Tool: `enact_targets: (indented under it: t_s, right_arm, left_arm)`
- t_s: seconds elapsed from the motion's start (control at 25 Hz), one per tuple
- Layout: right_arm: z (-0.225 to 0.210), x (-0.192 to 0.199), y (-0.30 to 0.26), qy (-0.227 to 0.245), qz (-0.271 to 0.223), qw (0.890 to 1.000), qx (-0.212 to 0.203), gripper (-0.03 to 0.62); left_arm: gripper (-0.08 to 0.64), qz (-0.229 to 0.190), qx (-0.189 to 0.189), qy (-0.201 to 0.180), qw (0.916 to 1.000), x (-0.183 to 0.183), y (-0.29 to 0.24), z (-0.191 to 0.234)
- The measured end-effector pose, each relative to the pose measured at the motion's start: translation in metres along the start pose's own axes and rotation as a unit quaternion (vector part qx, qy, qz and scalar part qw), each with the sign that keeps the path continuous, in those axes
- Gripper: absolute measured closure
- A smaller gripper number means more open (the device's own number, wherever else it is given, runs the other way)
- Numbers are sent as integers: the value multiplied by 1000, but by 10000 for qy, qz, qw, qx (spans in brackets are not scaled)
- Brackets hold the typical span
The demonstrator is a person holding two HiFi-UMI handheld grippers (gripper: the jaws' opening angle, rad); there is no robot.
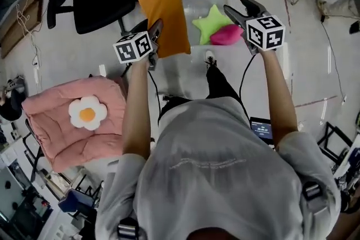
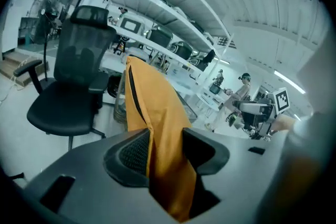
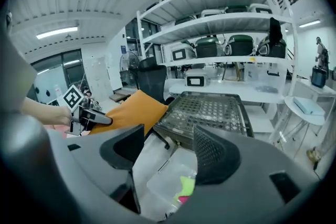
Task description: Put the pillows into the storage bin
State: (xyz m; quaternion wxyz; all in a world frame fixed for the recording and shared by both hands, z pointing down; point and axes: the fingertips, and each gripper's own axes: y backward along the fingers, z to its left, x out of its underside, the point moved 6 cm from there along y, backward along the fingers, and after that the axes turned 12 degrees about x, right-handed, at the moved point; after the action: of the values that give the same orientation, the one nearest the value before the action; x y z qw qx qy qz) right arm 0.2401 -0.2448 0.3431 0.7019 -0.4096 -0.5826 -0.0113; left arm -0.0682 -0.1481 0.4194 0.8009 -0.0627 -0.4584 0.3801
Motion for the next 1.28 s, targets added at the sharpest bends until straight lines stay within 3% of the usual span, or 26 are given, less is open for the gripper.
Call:
enact_targets:
  t_s: [0.24, 0.52, 0.8, 1.08, 1.28]
  right_arm:
    - [-46, 51, -27, -54, 464, 9988, -114, 293]
    - [-58, 109, -82, 24, 880, 9950, -481, 275]
    - [-55, 161, -121, -203, 1283, 9888, -739, 273]
    - [-43, 196, -120, -365, 1493, 9843, -873, 270]
    - [-49, 219, -120, -472, 1601, 9822, -859, 270]
  left_arm:
    - [350, 704, 17, 95, 9975, 39, -83, 6]
    - [351, 1326, 39, 284, 9908, 106, -142, 26]
    - [371, 1298, 326, 513, 9897, 170, -172, 29]
    - [397, 1378, 347, 273, 9895, 189, -195, 26]
    - [422, 1737, 191, 21, 9846, 203, -215, 33]
